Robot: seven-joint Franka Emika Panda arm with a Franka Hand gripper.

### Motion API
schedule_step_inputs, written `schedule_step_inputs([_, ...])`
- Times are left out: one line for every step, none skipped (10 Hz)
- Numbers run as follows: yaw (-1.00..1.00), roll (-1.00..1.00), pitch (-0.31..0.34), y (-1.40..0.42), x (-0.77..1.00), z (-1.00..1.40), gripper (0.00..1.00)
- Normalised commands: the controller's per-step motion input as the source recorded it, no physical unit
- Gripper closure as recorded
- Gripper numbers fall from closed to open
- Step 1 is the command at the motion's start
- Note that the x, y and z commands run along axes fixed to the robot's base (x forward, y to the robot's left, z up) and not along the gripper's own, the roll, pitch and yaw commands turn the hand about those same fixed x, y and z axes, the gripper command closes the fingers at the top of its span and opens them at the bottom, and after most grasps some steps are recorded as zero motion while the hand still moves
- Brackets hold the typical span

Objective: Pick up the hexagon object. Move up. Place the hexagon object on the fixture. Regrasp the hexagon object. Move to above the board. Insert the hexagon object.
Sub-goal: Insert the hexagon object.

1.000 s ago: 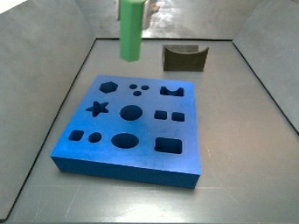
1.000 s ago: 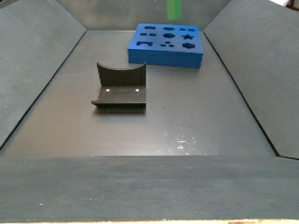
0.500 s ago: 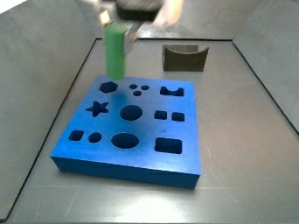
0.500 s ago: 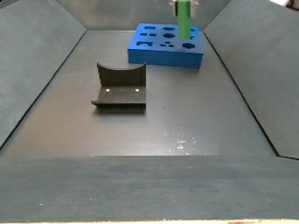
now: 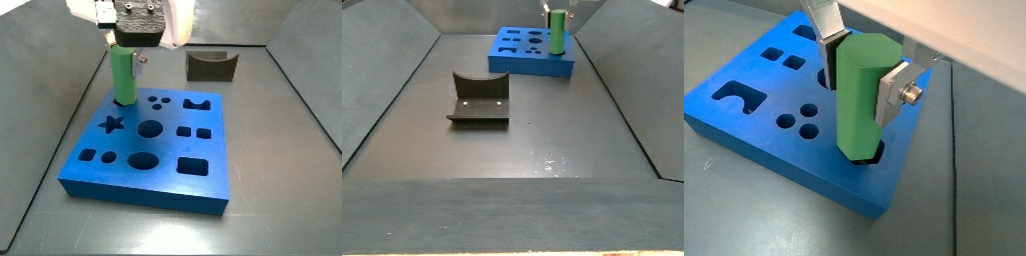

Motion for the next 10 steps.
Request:
schedule_step_inputs([0.13, 0.00, -0.217, 0.13, -0.47, -0.26, 1.00])
schedule_step_inputs([0.00, -0.09, -0.226, 0.02, -0.37, -0.16, 1.00])
schedule_step_inputs([0.00, 0.00, 0.000, 0.02, 0.00, 0.00, 1.00])
schedule_step_inputs([-0.14, 0.00, -0.006, 0.15, -0.47, -0.04, 1.00])
schedule_step_inputs([-0.41, 0.05, -0.091, 0.00, -0.81, -0.17, 1.00])
schedule_step_inputs([-0.19, 0.00, -0.077, 0.00, -0.29, -0.01, 1.00])
schedule_step_inputs([0.00, 0.00, 0.000, 0.00, 0.02, -0.04, 1.00])
schedule_step_inputs([0.34, -0.31, -0.131, -0.13, 0.01, -0.44, 1.00])
schedule_step_inputs([0.78, -0.28, -0.009, -0.19, 0.25, -0.56, 1.00])
schedule_step_inputs([0.77, -0.16, 0.000, -0.16, 0.39, -0.46, 1.00])
